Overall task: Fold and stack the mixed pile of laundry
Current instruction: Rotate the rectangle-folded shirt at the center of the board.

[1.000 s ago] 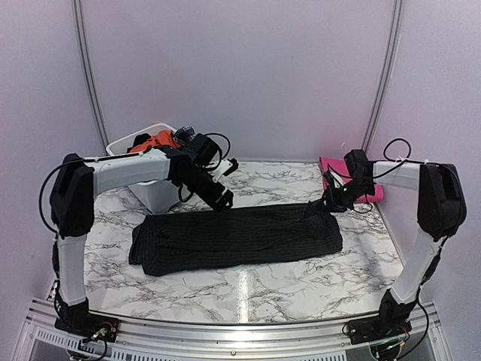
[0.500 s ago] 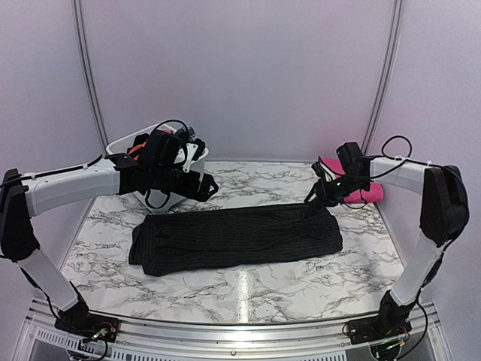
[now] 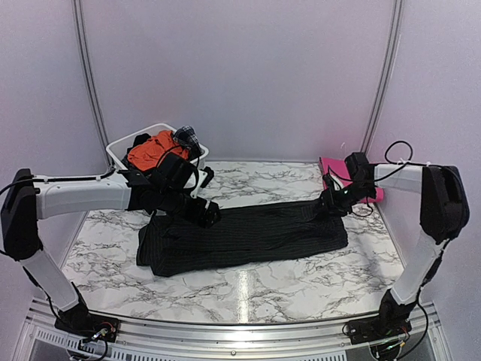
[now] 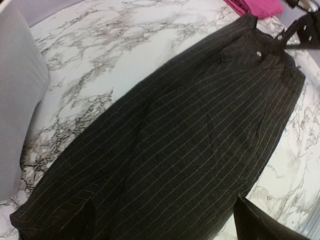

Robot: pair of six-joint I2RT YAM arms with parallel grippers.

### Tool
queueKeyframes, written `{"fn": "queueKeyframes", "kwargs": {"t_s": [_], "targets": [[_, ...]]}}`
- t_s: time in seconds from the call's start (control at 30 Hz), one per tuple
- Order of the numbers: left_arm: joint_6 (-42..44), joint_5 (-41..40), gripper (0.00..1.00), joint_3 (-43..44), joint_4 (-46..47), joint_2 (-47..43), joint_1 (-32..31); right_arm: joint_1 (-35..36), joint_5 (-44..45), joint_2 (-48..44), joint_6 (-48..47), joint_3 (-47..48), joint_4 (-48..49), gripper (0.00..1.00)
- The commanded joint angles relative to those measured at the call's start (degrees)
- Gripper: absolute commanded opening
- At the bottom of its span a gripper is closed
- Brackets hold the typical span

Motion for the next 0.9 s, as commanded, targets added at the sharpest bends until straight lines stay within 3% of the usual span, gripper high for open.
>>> {"fn": "queueKeyframes", "kwargs": {"t_s": [0.0,0.33,0.43,0.87], "targets": [[1.4,-0.9,0.99,-0.4,-3.2,1.2,-1.5,-0.4,-3.7,-11.5,1.7,-0.4,-0.8,0.55],[2.9,3.7,0.99,-1.2,-3.2,1.9,-2.7,-3.8,-2.1,-20.9,1.7,-17.1,1.8,0.57],[2.8,3.9,0.99,-1.4,-3.2,1.8,-2.9,-5.0,-1.9,-21.6,2.8,-20.3,4.7,0.65],[2.4,2.4,0.99,-3.0,-3.0,2.7,-2.9,-5.2,-7.5,-12.0,5.6,-20.4,15.7,0.61]]}}
